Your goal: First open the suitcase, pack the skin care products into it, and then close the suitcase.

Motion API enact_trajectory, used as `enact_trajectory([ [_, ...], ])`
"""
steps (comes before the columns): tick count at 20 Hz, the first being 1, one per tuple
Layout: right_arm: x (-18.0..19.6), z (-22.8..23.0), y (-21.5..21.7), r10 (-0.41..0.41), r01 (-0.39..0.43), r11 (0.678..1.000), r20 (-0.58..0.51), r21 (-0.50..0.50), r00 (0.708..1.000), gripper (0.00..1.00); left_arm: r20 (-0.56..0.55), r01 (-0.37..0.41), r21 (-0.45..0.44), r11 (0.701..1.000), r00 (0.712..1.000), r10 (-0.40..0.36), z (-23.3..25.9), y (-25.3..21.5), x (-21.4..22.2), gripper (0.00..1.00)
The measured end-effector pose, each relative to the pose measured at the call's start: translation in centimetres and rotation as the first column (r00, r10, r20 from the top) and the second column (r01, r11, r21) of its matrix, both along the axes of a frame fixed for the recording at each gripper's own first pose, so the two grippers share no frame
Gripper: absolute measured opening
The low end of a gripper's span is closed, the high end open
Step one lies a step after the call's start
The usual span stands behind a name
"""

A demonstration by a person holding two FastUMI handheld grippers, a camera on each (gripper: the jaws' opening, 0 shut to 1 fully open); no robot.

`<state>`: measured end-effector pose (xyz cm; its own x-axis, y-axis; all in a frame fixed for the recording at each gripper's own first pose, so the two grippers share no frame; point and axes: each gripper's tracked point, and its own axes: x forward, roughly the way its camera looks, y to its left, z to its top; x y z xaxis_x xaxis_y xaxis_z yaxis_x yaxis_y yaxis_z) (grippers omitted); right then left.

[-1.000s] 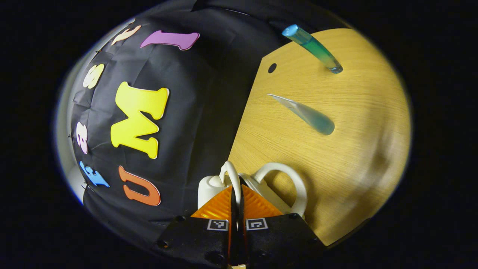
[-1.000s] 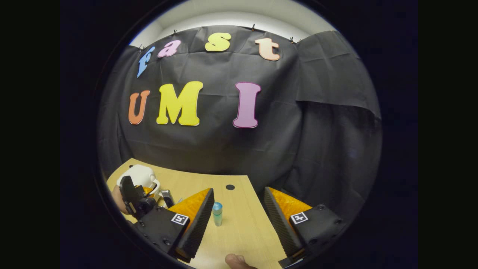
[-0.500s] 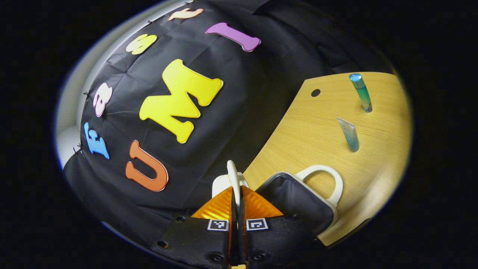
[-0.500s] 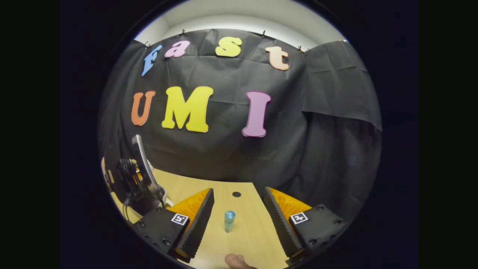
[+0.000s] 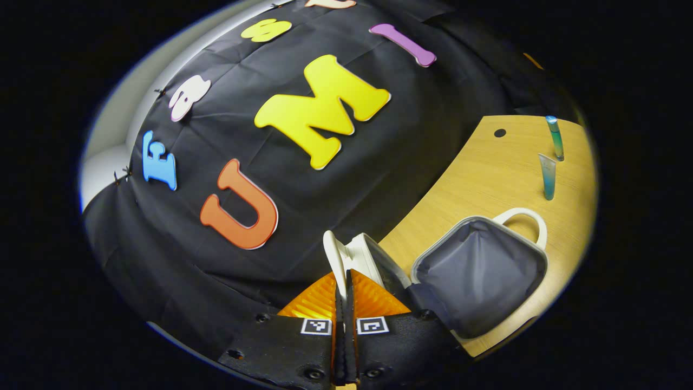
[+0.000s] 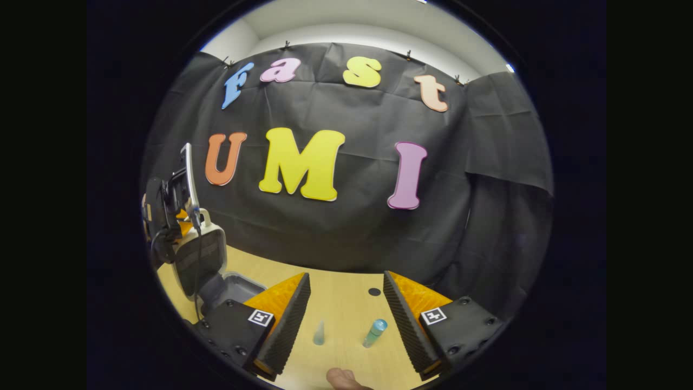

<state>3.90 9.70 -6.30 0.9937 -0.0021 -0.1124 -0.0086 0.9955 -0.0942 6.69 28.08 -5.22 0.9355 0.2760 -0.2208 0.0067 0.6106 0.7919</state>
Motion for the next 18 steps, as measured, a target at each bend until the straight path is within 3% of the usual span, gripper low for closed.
enact_trajectory([
  [6, 0.7, -0.7, 3.8, 0.042, -0.043, 0.998, -0.032, -0.051, 0.999, 0.80, -0.017, -0.081, -0.216, 0.973, 0.997, 0.079, -1.1, 9.5, -1.2, 0.03],
  [9, 1.1, -1.4, 4.9, 0.050, -0.055, 0.996, -0.059, -0.072, 0.997, 0.80, -0.021, -0.118, -0.377, 0.919, 0.993, 0.119, -3.6, 13.7, -1.5, 0.03],
  [13, 1.6, -1.7, 6.0, 0.057, -0.065, 0.993, -0.081, -0.102, 0.995, 0.80, -0.039, -0.153, -0.635, 0.757, 0.985, 0.167, -7.3, 19.0, -2.0, 0.03],
  [16, 2.3, -2.4, 6.4, 0.052, -0.063, 0.992, -0.111, -0.106, 0.992, 0.80, -0.072, -0.163, -0.729, 0.665, 0.984, 0.163, -10.4, 20.8, -1.9, 0.03],
  [18, 2.6, -2.8, 6.3, 0.041, -0.053, 0.994, -0.132, -0.094, 0.990, 0.80, -0.098, -0.190, -0.800, 0.569, 0.977, 0.188, -12.1, 21.8, -2.0, 0.03],
])
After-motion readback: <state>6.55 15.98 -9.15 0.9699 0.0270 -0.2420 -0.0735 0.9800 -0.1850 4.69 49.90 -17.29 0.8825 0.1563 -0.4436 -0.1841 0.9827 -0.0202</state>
